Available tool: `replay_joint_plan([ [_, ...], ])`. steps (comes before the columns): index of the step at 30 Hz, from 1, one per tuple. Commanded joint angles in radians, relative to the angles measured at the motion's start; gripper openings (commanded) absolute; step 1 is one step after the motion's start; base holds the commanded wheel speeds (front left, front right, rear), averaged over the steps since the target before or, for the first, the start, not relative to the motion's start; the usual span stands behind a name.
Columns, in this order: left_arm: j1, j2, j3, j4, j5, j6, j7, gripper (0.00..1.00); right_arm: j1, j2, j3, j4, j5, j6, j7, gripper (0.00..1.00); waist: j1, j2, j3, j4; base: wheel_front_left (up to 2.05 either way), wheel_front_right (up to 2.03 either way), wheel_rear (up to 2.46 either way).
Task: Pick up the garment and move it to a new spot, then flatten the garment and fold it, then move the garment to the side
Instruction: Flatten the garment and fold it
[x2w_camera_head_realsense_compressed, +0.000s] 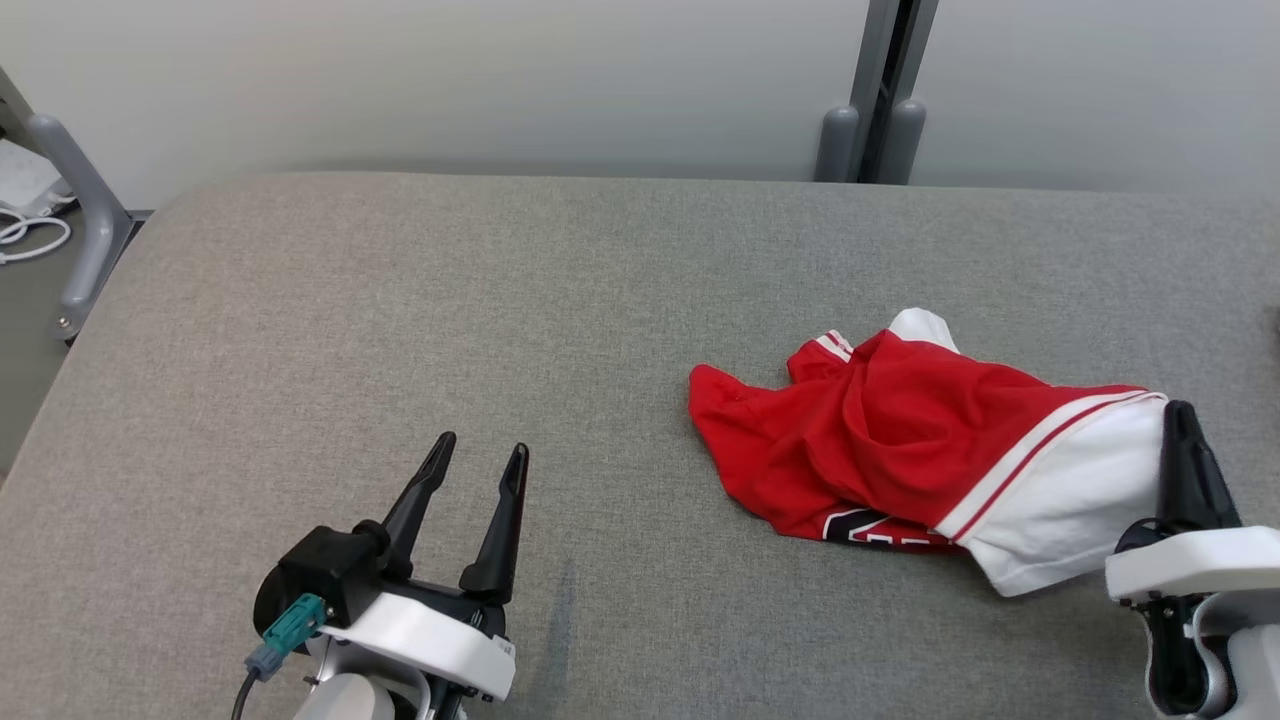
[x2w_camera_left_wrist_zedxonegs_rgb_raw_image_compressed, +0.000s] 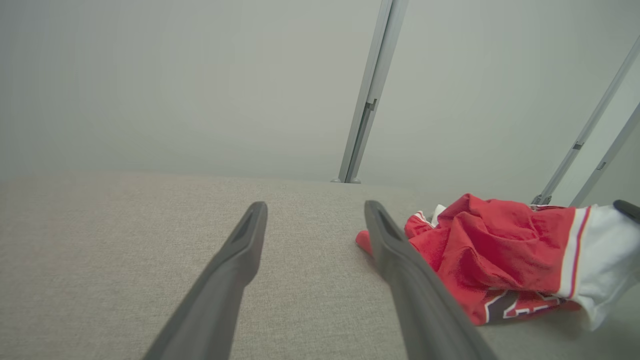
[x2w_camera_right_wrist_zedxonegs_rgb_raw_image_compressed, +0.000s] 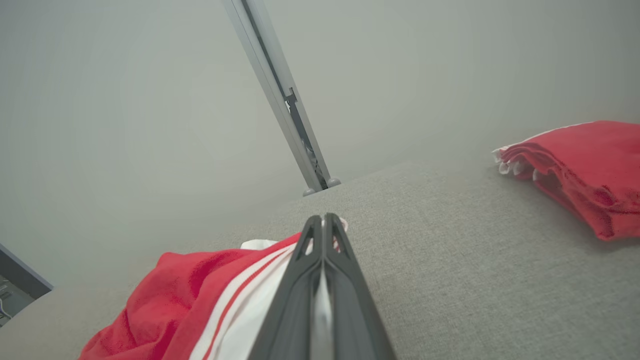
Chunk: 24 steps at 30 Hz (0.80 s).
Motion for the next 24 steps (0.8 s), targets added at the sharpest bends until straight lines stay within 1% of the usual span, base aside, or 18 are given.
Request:
replay_joint_plan([
  [1,0.006,0.004,0.000,0.004,-0.008,-0.001,-0.001,1.00,-0.019,-0.022,-0.010,-0.004,0.023,0.000,0.000,0.00,0.0000,0.0000,-0.018,0.000,0.00,0.00,0.00],
  [4,0.015,0.004,-0.005,0.009,-0.008,-0.001,-0.001,1.00,-0.059,-0.065,-0.020,0.008,0.055,0.000,0.000,0.00,0.0000,0.0000,-0.043,0.001,0.00,0.00,0.00],
  [7,0.028,0.004,-0.011,0.015,-0.011,-0.001,-0.001,1.00,-0.123,-0.116,-0.021,0.046,0.079,0.000,0.000,0.00,0.0000,0.0000,-0.066,0.004,0.00,0.00,0.00],
  [8,0.035,0.004,-0.017,0.018,-0.011,-0.001,-0.001,1.00,-0.184,-0.153,-0.025,0.076,0.087,0.000,0.000,0.00,0.0000,0.0000,-0.081,0.008,0.00,0.00,0.00],
  [9,0.036,0.004,-0.020,0.018,-0.012,-0.001,-0.001,1.00,-0.217,-0.175,-0.022,0.089,0.075,0.000,0.000,0.00,0.0000,0.0000,-0.086,0.010,0.00,0.00,0.00],
  [10,0.037,0.004,-0.023,0.018,-0.015,-0.001,-0.001,1.00,-0.251,-0.188,-0.023,0.103,0.067,0.000,0.000,0.00,0.0000,0.0000,-0.091,0.014,0.00,0.00,0.00],
  [14,0.053,0.005,-0.036,0.019,-0.024,-0.001,-0.001,1.00,-0.411,-0.207,-0.012,0.146,0.052,0.000,0.000,0.00,0.0000,0.0000,-0.107,0.034,0.00,0.00,0.00],
  [17,0.058,0.005,-0.047,0.019,-0.032,-0.001,-0.001,1.00,-0.512,-0.186,0.061,0.155,0.037,0.000,0.000,0.00,0.0000,0.0000,-0.118,0.056,0.00,0.00,0.00],
  [19,0.066,0.004,-0.048,0.019,-0.038,-0.001,-0.001,1.00,-0.563,-0.163,0.145,0.163,0.039,0.000,0.000,0.00,0.0000,0.0000,-0.125,0.071,0.00,0.00,0.00],
  [21,0.075,0.004,-0.053,0.023,-0.044,-0.001,-0.001,1.00,-0.596,-0.133,0.241,0.179,0.052,0.000,0.001,0.00,0.0000,0.0000,-0.131,0.087,0.00,0.00,0.00],
  [22,0.075,0.004,-0.053,0.023,-0.044,-0.001,-0.001,1.00,-0.596,-0.133,0.241,0.179,0.052,0.000,0.001,0.00,0.0000,0.0000,-0.131,0.087,0.00,0.00,0.00],
  [24,0.077,0.004,-0.060,0.026,-0.045,-0.001,-0.001,1.00,-0.617,-0.101,0.337,0.202,0.074,0.000,0.008,0.00,0.0000,0.0000,-0.137,0.106,0.00,0.00,0.00],
])
